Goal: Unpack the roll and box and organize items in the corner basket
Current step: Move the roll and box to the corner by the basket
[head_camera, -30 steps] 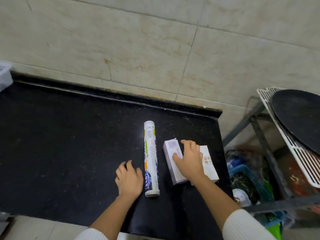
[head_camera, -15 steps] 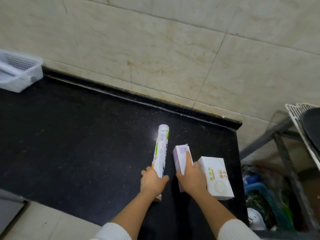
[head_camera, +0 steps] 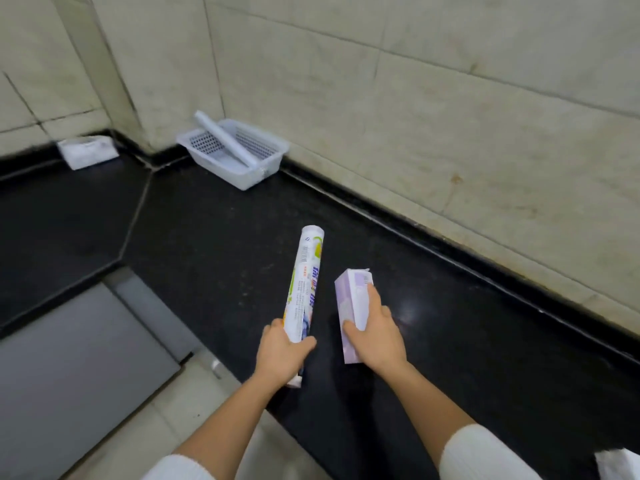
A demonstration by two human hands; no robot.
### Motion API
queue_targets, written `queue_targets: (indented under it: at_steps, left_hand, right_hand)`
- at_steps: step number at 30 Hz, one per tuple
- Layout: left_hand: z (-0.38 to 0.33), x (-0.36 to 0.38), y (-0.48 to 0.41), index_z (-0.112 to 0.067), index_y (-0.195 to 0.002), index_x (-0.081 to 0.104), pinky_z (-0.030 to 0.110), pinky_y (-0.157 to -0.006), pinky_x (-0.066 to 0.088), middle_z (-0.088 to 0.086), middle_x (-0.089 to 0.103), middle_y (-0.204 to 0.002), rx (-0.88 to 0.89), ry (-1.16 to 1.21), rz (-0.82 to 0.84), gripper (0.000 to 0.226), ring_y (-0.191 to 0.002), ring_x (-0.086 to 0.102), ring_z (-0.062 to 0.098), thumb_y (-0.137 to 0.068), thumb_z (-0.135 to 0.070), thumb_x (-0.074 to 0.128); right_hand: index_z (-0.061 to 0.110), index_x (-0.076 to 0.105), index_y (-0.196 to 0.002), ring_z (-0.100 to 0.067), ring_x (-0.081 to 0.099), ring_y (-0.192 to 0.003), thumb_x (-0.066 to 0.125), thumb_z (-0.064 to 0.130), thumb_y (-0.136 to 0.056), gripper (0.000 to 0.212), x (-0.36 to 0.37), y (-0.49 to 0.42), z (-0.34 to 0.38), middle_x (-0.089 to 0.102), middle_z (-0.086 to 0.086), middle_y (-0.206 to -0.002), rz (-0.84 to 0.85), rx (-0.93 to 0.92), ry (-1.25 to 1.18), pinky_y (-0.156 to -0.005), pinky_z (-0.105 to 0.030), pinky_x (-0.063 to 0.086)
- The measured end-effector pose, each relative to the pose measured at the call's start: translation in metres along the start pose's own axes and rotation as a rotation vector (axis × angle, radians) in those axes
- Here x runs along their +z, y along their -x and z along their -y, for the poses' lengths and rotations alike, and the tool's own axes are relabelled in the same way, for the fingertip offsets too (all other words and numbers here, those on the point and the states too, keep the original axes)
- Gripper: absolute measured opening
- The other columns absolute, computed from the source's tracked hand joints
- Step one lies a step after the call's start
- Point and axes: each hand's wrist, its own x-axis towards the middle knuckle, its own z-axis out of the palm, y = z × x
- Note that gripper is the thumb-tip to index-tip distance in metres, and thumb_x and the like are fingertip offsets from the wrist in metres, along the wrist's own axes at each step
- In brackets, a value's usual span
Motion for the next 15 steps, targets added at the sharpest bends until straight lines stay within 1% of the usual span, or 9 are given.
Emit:
queue_targets:
  at_steps: [2, 4, 7, 10, 12, 14, 15]
  left_hand:
    - [0.021, -0.045, -0.031, -0.006, -0.110, 0.056, 0.036, -0.081, 0.051, 0.010, 0.058, -0.107, -0.026, -0.010, -0.036, 0.050, -0.095, 0.060, 0.026, -0.069, -0.029, 0.073]
    - [0.042, -0.091, -0.062, -0.005, -0.109, 0.057, 0.034, -0.079, 0.050, 0.010, 0.060, -0.106, -0.054, -0.038, -0.060, 0.050, -0.095, 0.060, 0.027, -0.069, -0.029, 0.073]
    - [0.070, -0.160, -0.105, -0.006, -0.105, 0.058, 0.030, -0.068, 0.045, 0.011, 0.064, -0.102, -0.085, -0.087, -0.083, 0.046, -0.092, 0.062, 0.028, -0.068, -0.029, 0.073]
    - [0.092, -0.221, -0.145, -0.006, -0.106, 0.058, 0.028, -0.059, 0.041, 0.010, 0.067, -0.100, -0.134, -0.089, -0.102, 0.047, -0.083, 0.062, 0.026, -0.068, -0.029, 0.074]
    - [0.101, -0.250, -0.171, -0.006, -0.104, 0.060, 0.029, -0.060, 0.045, 0.010, 0.069, -0.097, -0.159, -0.061, -0.112, 0.046, -0.079, 0.062, 0.024, -0.067, -0.029, 0.074]
    - [0.105, -0.270, -0.198, -0.006, -0.104, 0.061, 0.030, -0.063, 0.046, 0.009, 0.069, -0.095, -0.168, -0.056, -0.120, 0.048, -0.080, 0.063, 0.024, -0.065, -0.033, 0.074]
    - [0.105, -0.278, -0.213, -0.007, -0.104, 0.060, 0.030, -0.064, 0.045, 0.009, 0.068, -0.097, -0.174, -0.060, -0.124, 0.050, -0.082, 0.063, 0.025, -0.065, -0.035, 0.073]
  right_hand:
    - [0.040, 0.006, -0.147, -0.035, 0.059, -0.103, 0.051, 0.046, -0.084, 0.078, 0.038, -0.019, 0.045, 0.049, -0.009, -0.119, 0.013, -0.022, -0.007, -0.084, -0.044, 0.051]
    - [0.039, 0.006, -0.148, -0.034, 0.059, -0.104, 0.052, 0.047, -0.084, 0.079, 0.078, -0.036, 0.090, 0.049, -0.009, -0.122, 0.031, -0.022, -0.019, -0.084, -0.044, 0.051]
    - [0.033, 0.006, -0.150, -0.034, 0.057, -0.111, 0.055, 0.045, -0.083, 0.084, 0.133, -0.060, 0.156, 0.047, -0.011, -0.129, 0.081, -0.022, 0.001, -0.086, -0.041, 0.048]
    - [0.033, 0.006, -0.149, -0.032, 0.057, -0.110, 0.056, 0.044, -0.082, 0.085, 0.176, -0.082, 0.213, 0.048, -0.010, -0.128, 0.122, -0.026, 0.017, -0.079, -0.038, 0.044]
    - [0.034, 0.006, -0.148, -0.031, 0.058, -0.107, 0.055, 0.044, -0.081, 0.084, 0.197, -0.097, 0.242, 0.049, -0.010, -0.126, 0.138, -0.034, 0.040, -0.076, -0.037, 0.043]
    - [0.033, 0.006, -0.148, -0.031, 0.058, -0.104, 0.053, 0.042, -0.082, 0.082, 0.212, -0.115, 0.265, 0.049, -0.010, -0.124, 0.139, -0.038, 0.064, -0.077, -0.038, 0.046]
    - [0.032, 0.007, -0.148, -0.031, 0.058, -0.104, 0.053, 0.042, -0.083, 0.081, 0.218, -0.126, 0.275, 0.049, -0.010, -0.123, 0.140, -0.041, 0.082, -0.079, -0.038, 0.047]
